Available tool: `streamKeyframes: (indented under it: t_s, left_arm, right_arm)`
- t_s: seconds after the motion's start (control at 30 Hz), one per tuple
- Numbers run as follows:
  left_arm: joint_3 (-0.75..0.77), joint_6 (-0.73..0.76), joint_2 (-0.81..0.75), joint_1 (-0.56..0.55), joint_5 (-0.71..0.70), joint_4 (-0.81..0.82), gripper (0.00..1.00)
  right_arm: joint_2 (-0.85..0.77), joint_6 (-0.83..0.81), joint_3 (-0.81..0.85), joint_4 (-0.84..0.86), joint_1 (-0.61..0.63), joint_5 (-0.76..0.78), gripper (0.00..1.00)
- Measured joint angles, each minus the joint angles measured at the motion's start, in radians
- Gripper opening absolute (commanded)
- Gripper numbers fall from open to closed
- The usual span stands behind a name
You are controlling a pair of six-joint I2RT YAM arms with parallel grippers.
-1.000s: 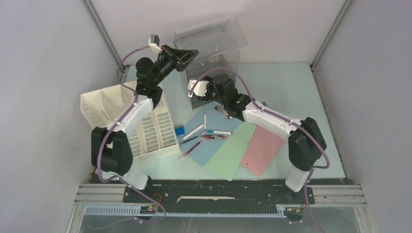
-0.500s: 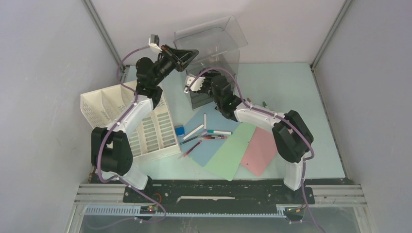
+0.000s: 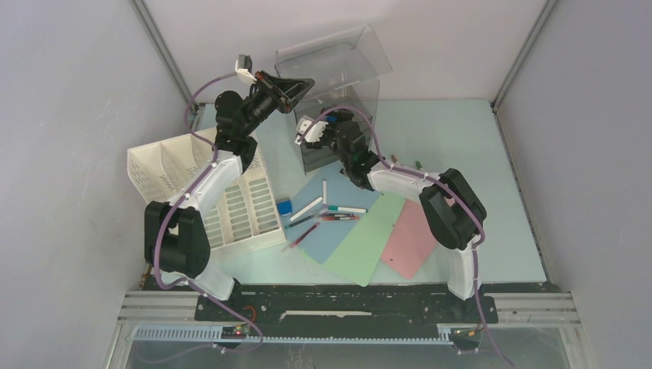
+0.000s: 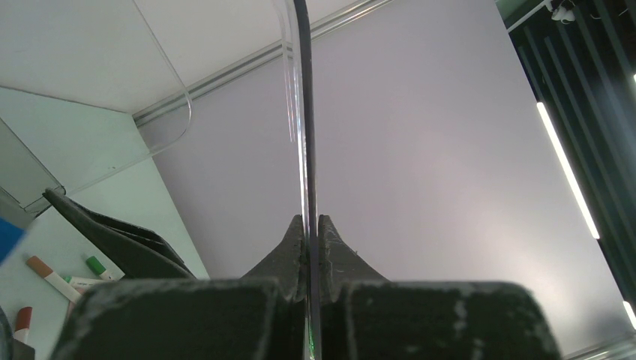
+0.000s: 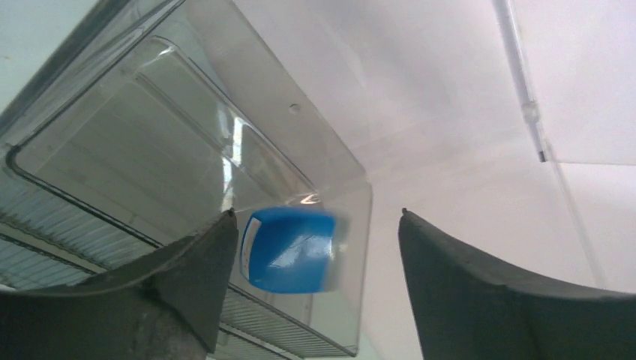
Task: Organize the desk
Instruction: Place the stationery in the storage box, then pick up the stationery from the center of the board.
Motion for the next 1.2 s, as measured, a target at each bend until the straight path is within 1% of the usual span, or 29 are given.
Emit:
streamKeyframes:
  t_s: [0.1,0.47,0.73,0.87,0.97,1.03,1.2]
  left_arm:
    - [0.000,0.000,0.000,0.000,0.000,0.000,0.00]
    - [0.000,0.000,0.000,0.000,0.000,0.000,0.00]
    - [0.000,0.000,0.000,0.000,0.000,0.000,0.00]
    - [0.000,0.000,0.000,0.000,0.000,0.000,0.00]
    - [0.000,0.000,0.000,0.000,0.000,0.000,0.00]
    - [0.000,0.000,0.000,0.000,0.000,0.000,0.00]
    - [0.000,0.000,0.000,0.001,0.001,0.000,0.00]
  right_arm:
    - [0.012,0.013,0.000,-0.003,0.000,-0.003,0.92]
    - [0.004,0.078,0.000,-0.049,0.008,-0.022,0.92]
    - [-0.106,0.154,-0.024,-0.137,0.037,-0.037,0.92]
    - [-0.177,0.203,-0.038,-0.201,0.048,-0.056,0.94]
    - [-0.229,0.230,-0.068,-0.259,0.054,-0.075,0.98]
    - [-0.262,0.248,-0.095,-0.315,0.059,-0.094,0.99]
    - [-0.338,0.293,-0.167,-0.500,0.075,-0.187,1.00]
